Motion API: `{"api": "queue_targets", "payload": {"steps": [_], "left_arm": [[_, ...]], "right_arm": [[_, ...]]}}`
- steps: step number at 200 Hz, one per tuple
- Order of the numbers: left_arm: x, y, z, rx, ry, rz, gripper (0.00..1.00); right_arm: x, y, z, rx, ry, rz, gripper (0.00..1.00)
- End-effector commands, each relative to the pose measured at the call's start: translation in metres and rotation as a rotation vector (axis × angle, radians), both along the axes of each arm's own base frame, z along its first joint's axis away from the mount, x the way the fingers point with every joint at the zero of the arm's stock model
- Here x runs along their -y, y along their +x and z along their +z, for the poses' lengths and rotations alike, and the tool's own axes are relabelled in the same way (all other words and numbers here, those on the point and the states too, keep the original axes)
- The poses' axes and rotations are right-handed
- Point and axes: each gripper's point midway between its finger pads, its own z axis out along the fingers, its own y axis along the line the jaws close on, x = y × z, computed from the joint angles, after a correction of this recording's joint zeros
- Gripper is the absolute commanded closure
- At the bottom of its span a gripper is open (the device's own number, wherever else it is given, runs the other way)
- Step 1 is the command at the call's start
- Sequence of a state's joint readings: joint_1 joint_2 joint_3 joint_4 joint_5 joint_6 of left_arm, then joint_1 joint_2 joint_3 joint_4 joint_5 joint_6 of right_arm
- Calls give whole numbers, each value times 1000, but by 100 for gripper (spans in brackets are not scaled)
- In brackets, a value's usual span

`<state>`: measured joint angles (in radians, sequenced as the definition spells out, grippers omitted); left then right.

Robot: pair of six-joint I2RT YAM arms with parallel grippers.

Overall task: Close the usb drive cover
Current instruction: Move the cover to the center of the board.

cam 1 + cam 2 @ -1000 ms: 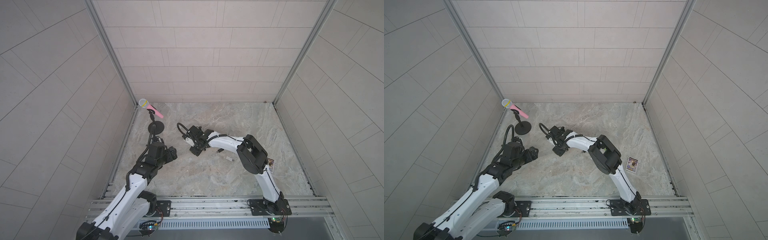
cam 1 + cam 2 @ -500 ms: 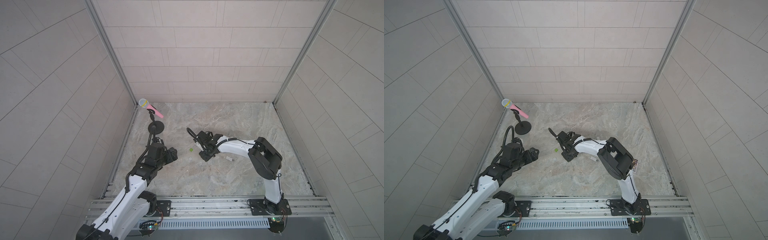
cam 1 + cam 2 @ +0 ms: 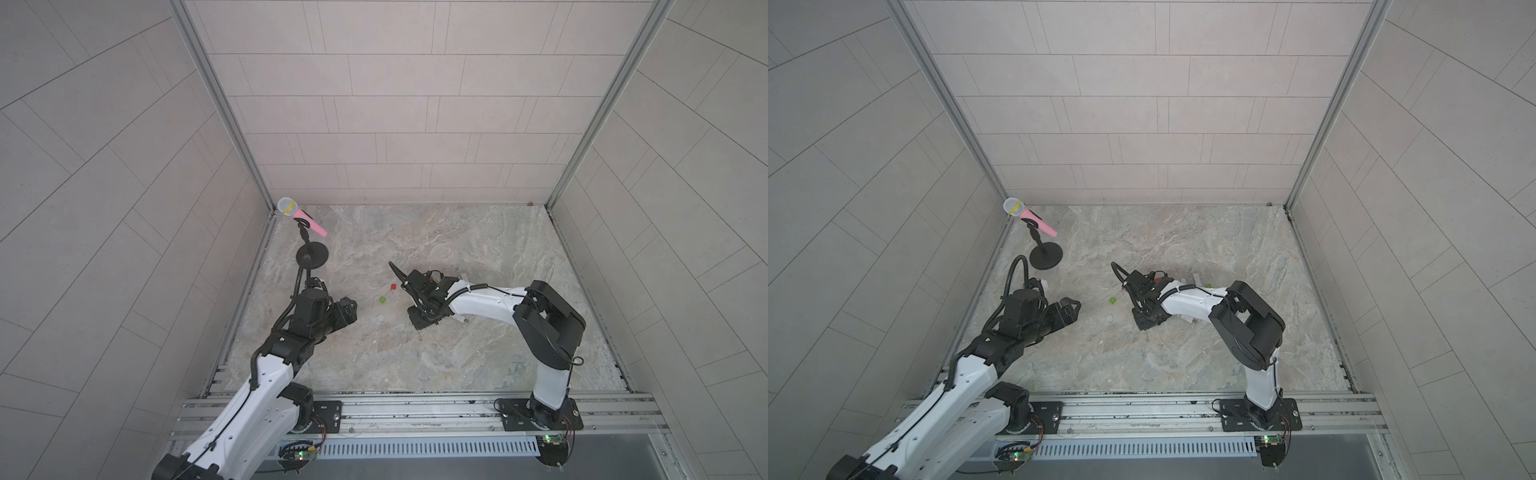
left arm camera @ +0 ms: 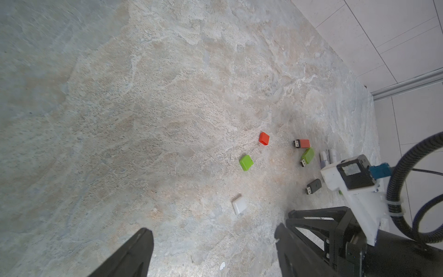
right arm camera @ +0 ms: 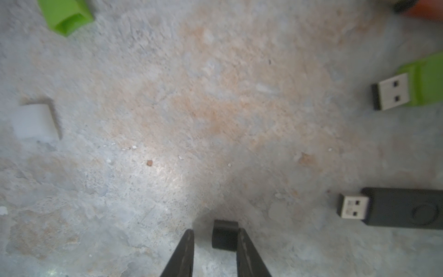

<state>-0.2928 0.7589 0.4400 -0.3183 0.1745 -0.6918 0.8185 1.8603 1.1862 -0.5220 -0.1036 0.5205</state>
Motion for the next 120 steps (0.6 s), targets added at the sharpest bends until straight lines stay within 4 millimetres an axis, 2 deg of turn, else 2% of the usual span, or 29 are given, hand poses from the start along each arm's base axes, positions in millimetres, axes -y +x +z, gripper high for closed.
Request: {"api": "queue_targets", "payload": {"steps": [1,35,66,93,120], "left_arm": [[-1,2,4,19,-17,14,13],[-1,1,3,16,-18,16,13],[0,2,4,16,-20,11,13],[1,3,6,27,-24,3,13],[5,4,8,38,-36,-14,13]], "right_arm": [[-5,-7,15,-26,59,-81,66],[-8,-13,22,-53,85,-118,65],[4,-10,39,6,42,-97,64],[25,4,57,132,-59,44,62],[30,1,58,156,-79,326,62]]}}
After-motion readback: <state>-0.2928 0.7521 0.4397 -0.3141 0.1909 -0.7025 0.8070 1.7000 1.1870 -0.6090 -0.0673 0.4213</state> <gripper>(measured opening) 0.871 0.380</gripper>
